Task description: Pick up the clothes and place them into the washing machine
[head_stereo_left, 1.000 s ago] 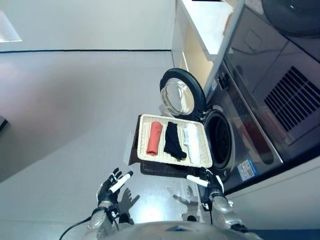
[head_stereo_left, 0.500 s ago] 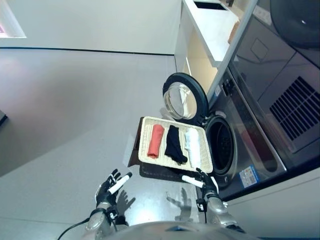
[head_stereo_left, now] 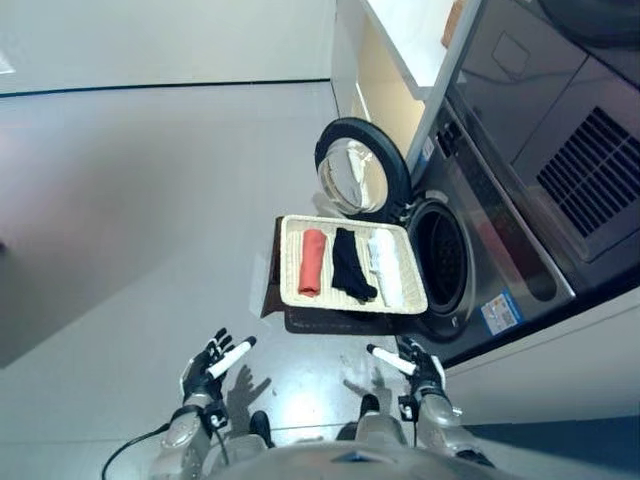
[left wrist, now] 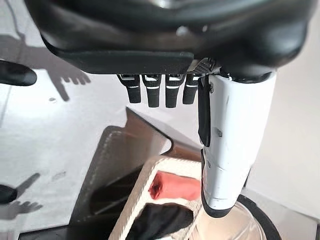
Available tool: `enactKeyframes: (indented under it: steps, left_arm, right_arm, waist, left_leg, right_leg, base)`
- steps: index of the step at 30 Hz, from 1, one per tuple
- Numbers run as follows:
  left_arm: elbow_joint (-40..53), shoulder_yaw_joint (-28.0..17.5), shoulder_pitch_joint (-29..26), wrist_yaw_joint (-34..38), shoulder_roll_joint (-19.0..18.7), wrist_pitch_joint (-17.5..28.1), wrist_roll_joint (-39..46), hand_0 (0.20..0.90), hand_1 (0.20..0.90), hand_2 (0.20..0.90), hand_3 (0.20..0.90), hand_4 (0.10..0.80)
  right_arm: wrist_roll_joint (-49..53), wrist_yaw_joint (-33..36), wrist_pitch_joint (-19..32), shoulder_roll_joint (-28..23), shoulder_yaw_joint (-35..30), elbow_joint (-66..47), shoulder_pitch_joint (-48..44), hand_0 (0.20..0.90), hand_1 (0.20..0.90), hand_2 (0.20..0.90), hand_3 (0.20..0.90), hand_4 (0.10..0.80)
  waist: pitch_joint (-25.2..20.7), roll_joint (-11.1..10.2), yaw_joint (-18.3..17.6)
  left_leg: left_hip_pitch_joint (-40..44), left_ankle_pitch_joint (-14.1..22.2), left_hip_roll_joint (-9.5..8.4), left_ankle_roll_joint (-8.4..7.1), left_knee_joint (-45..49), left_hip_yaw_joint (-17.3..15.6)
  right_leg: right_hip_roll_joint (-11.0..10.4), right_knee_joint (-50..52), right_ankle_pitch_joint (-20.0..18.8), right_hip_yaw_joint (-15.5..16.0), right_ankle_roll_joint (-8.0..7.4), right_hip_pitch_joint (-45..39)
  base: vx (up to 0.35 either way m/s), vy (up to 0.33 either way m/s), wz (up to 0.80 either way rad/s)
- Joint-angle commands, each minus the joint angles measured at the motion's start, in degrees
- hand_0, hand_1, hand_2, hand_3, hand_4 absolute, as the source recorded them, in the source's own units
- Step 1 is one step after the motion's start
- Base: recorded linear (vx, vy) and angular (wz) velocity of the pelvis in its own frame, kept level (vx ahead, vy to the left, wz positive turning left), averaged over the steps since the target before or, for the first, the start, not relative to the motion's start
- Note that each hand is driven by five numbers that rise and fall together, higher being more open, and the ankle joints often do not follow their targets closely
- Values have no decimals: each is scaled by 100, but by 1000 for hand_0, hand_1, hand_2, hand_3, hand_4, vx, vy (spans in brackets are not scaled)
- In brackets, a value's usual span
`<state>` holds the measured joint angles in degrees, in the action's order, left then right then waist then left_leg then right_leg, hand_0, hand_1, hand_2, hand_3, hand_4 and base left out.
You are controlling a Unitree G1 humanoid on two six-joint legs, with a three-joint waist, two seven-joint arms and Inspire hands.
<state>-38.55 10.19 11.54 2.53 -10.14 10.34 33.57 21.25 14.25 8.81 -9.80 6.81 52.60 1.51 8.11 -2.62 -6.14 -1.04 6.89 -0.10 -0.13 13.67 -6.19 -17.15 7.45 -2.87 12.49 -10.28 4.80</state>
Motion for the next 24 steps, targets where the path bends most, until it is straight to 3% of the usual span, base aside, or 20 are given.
enactKeyframes:
  steps: [1, 6, 7, 8, 10, 12, 13, 15, 18, 24]
  left_arm:
    - [732, -113, -232, -16, -144, 465, 12, 900, 900, 900, 900, 800]
    - [673, -82, -220, 48, -68, 439, 105, 900, 900, 900, 900, 800]
    - [536, -54, -248, 140, -39, 421, 30, 900, 900, 900, 900, 800]
    - [535, -38, -255, 143, -1, 439, 90, 900, 900, 900, 900, 800]
    - [451, -46, -293, 156, 34, 426, 320, 900, 900, 900, 900, 800]
    - [472, 13, -314, 126, 95, 449, 395, 900, 900, 900, 900, 800]
    - [508, 99, -459, 131, 100, 462, 382, 900, 900, 900, 900, 800]
    - [500, 136, -513, 123, 126, 462, 388, 900, 900, 900, 900, 800]
    - [365, 179, -621, 238, 211, 489, 432, 900, 900, 900, 900, 800]
    - [318, 311, -761, 303, 257, 460, 403, 900, 900, 900, 900, 800]
  right_arm:
    - [8, 88, 454, -6, 52, -453, -519, 900, 900, 900, 900, 800]
    - [-43, 90, 422, -20, 121, -561, -436, 900, 900, 900, 900, 800]
    - [-72, 94, 415, -17, 155, -521, -380, 900, 900, 900, 900, 800]
    - [-54, 74, 426, -17, 186, -506, -383, 900, 900, 900, 900, 800]
    - [-98, 113, 439, -72, 260, -396, -460, 900, 900, 900, 900, 800]
    - [-64, 115, 453, -99, 261, -385, -507, 900, 900, 900, 900, 800]
    - [38, 132, 540, -189, 239, -445, -557, 900, 900, 900, 900, 800]
    - [60, 154, 557, -221, 251, -408, -623, 900, 900, 900, 900, 800]
    - [103, 193, 571, -219, 347, -415, -706, 900, 900, 900, 900, 800]
    - [211, 254, 604, -239, 319, -318, -713, 900, 900, 900, 900, 800]
  waist:
    - [-21, 46, -120]
    - [-95, 9, -225]
    - [-182, 34, -190]
    - [-215, 44, -299]
    - [-297, 168, -259]
    - [-305, 217, -251]
    - [-267, 260, -251]
    - [-269, 305, -255]
    - [-278, 426, -250]
    - [-285, 483, -238]
  left_leg:
    - [1602, 598, 87, -137, -1190, 481]
    - [2054, 632, 294, -227, -1382, 779]
    - [2134, 613, 507, -307, -1338, 842]
    - [2098, 500, 588, -351, -1295, 868]
    - [1946, 92, 912, -554, -962, 919]
    - [1782, -98, 969, -606, -738, 960]
    - [1580, -403, 1059, -683, -593, 933]
    - [1574, -481, 1129, -725, -639, 953]
    - [1567, -1060, 1314, -818, -660, 1046]
    - [1185, -2033, 1462, -848, 137, 1003]
  right_leg:
    - [86, -1116, -1616, -357, -426, 1283]
    - [274, -822, -1737, -473, -398, 1367]
    - [353, -532, -1358, -271, -249, 1424]
    - [488, -568, -1359, -479, -206, 1421]
    - [762, -451, -1205, -463, -99, 1305]
    - [824, -456, -1112, -386, -48, 1254]
    - [852, -383, -990, -251, 24, 1267]
    - [879, -354, -898, -189, 67, 1280]
    - [1003, -251, -706, -147, 171, 1305]
    - [1278, -143, -262, -182, 521, 1059]
  base:
    - [270, -91, 11]
    - [233, -121, 6]
    - [300, -298, 63]
    - [283, -307, 73]
    - [217, -210, 97]
    - [123, -134, 73]
    - [43, -99, 14]
    - [70, -116, 27]
    - [101, -128, 30]
    - [116, -146, 8]
